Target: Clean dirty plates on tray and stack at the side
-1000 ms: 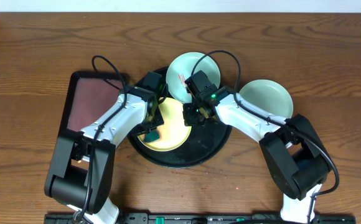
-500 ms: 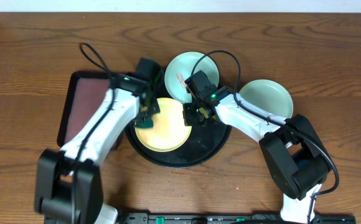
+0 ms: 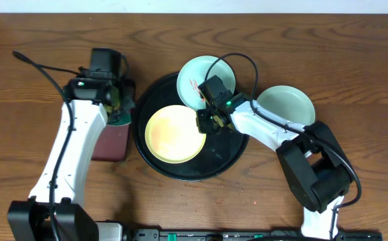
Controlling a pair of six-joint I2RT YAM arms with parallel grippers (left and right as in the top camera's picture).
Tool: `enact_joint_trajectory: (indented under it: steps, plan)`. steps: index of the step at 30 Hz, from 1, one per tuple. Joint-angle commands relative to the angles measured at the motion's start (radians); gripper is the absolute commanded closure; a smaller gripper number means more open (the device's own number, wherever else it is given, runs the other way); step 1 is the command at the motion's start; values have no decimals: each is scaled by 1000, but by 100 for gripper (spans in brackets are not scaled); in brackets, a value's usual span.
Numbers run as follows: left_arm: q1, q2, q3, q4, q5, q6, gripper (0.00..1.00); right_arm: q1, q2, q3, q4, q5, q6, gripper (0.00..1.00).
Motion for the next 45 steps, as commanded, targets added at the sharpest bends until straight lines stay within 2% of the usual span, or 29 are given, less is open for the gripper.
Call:
enact_joint_trajectory:
  steps: [1,7,11,18,24,32,37,45]
  plan:
    - [35,26,-13,-6,-19,24,93,18,45,6,6,27,-21,99]
    - [36,33,-13,-5,-19,24,93,23,14,18,-8,-91,-104,99]
    - [36,33,-13,-5,-19,24,93,26,-77,20,-55,-60,-142,99]
    - [36,33,-13,-5,-19,24,92,37,-291,20,-155,302,-194,99]
    - [36,33,-13,-5,-19,24,92,84,-396,20,-178,589,-263,99]
    - [36,33,-13,-5,-19,23,92,212,-419,20,-199,930,-351,99]
    - [36,33,-13,-5,-19,23,92,342,-419,20,-186,1167,-351,99]
    - [36,33,-13,-5,-19,23,92,434,-419,20,-161,1439,-351,99]
